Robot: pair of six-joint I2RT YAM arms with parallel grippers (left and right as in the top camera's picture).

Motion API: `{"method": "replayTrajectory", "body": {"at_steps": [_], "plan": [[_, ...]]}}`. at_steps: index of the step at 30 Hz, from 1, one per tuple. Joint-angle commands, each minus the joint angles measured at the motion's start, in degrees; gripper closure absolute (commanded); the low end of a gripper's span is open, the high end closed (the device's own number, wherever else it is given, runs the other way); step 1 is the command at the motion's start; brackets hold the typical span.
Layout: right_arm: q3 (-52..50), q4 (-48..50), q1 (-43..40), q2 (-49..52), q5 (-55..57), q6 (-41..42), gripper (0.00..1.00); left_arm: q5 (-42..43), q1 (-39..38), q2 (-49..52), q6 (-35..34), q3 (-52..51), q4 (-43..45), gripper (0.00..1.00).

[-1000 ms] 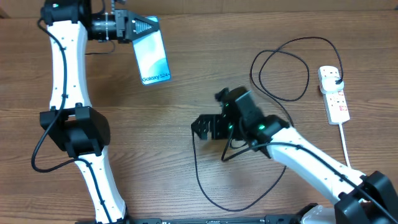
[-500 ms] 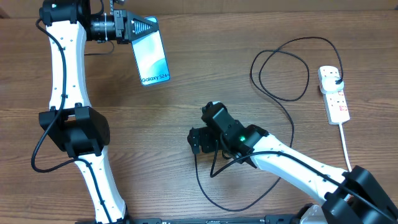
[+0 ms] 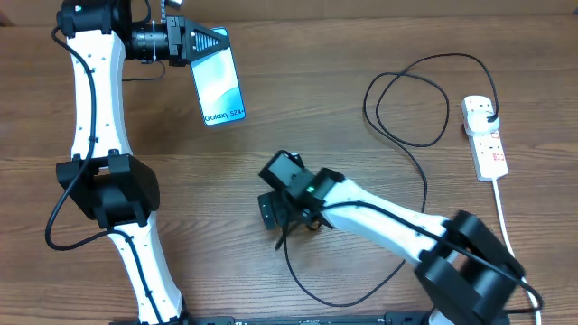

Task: Plug charger to phone and switch on socket
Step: 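Swing the right gripper down toward the black cable's plug on the table, then lower the right gripper and close it on the cable just behind the plug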

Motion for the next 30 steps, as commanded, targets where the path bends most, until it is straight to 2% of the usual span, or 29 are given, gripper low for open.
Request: {"method": "replayTrajectory", "body": {"at_steps": [1,9,30], "plan": [[2.93,-0.94,0.48,1.29,2.14,0.09,0.02,1.57,-0.55,0.50,1.03,0.07,0.07,0.96],[2.91,-4.81,0.46,1.29,2.10,4.57,0.02,1.55,-0.55,0.50,1.07,0.07,0.55,0.96],[4.07,-4.00,0.42,3.28,3.02,6.36,0.07,1.53,-0.55,0.50,1.07,0.07,0.74,0.96]]}}
